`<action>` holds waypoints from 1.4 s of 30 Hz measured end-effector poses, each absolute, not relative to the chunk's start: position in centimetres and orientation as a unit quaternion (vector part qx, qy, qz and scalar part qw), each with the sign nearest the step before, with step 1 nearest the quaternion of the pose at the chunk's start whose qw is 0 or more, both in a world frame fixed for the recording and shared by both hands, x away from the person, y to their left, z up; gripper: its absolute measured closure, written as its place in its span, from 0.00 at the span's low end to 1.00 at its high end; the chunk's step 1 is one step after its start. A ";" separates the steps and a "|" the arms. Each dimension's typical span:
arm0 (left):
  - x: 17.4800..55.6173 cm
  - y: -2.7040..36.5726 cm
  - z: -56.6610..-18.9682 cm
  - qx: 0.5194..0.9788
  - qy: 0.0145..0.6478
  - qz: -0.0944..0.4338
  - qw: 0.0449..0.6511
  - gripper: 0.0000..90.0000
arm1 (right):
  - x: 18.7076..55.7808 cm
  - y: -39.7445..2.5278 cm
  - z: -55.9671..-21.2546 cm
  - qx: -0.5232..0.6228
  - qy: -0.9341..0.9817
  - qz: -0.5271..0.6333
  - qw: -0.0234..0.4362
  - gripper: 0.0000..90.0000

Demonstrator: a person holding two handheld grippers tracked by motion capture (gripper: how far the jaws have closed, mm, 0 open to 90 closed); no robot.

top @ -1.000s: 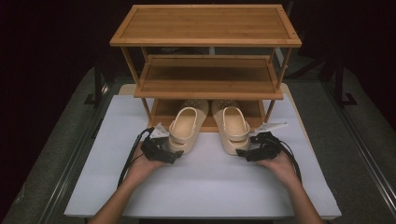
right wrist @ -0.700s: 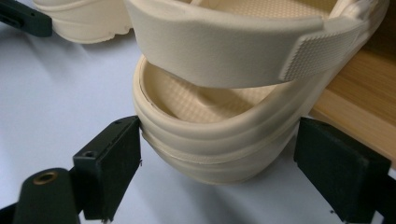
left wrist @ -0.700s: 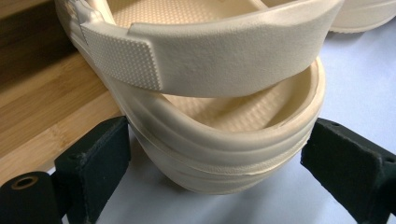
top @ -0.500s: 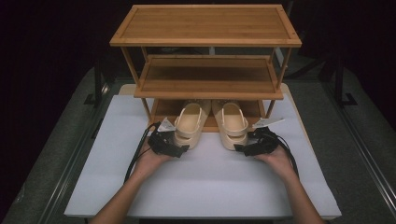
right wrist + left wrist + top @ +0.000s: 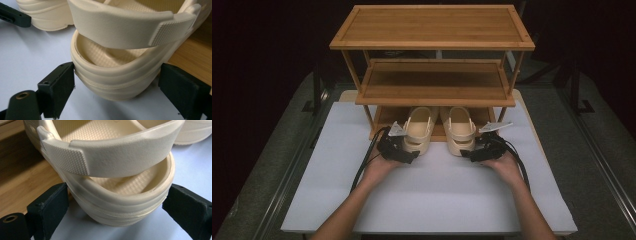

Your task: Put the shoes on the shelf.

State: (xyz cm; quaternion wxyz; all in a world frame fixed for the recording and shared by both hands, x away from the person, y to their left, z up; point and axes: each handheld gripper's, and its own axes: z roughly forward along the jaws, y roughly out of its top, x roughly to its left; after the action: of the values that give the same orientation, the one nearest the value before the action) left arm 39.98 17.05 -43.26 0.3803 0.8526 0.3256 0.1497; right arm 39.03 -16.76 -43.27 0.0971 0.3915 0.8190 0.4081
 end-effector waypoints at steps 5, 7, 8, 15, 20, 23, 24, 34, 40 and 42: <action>41.1 16.5 -43.3 0.851 0.329 0.153 0.381 0.07 | 40.0 -16.2 -43.3 0.396 0.818 0.405 0.102 0.15; 41.6 16.1 -43.3 0.850 0.329 0.156 0.380 0.07 | 40.5 -16.1 -43.3 0.398 0.816 0.407 0.101 0.15; 41.8 15.8 -43.3 0.850 0.331 0.158 0.378 0.07 | 40.7 -15.9 -43.3 0.401 0.815 0.405 0.101 0.15; 43.3 13.7 -43.1 0.850 0.327 0.169 0.378 0.06 | 42.1 -14.7 -43.5 0.407 0.807 0.412 0.116 0.16; 44.4 13.1 -43.3 0.841 0.339 0.171 0.386 0.06 | 42.7 -13.9 -43.7 0.401 0.808 0.412 0.126 0.20; 44.4 13.0 -43.4 0.840 0.341 0.170 0.386 0.06 | 42.7 -13.8 -43.7 0.401 0.807 0.413 0.130 0.20; 44.4 13.1 -43.3 0.843 0.336 0.171 0.384 0.06 | 42.6 -13.9 -43.7 0.400 0.807 0.414 0.130 0.20; 42.4 16.1 -41.6 0.844 0.323 0.167 0.395 0.08 | 41.1 -15.1 -42.7 0.413 0.807 0.400 0.136 0.14; 40.3 18.0 -41.1 0.845 0.316 0.162 0.400 0.08 | 39.1 -16.4 -42.2 0.422 0.804 0.395 0.138 0.09; 39.5 18.6 -40.9 0.846 0.314 0.163 0.398 0.08 | 38.4 -16.9 -42.3 0.422 0.804 0.395 0.139 0.09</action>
State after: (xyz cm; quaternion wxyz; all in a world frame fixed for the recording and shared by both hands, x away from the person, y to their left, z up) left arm 39.46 18.64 -40.90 0.3984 0.8461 0.3140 0.1635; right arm 38.40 -16.91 -42.26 0.1394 0.4220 0.8039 0.3952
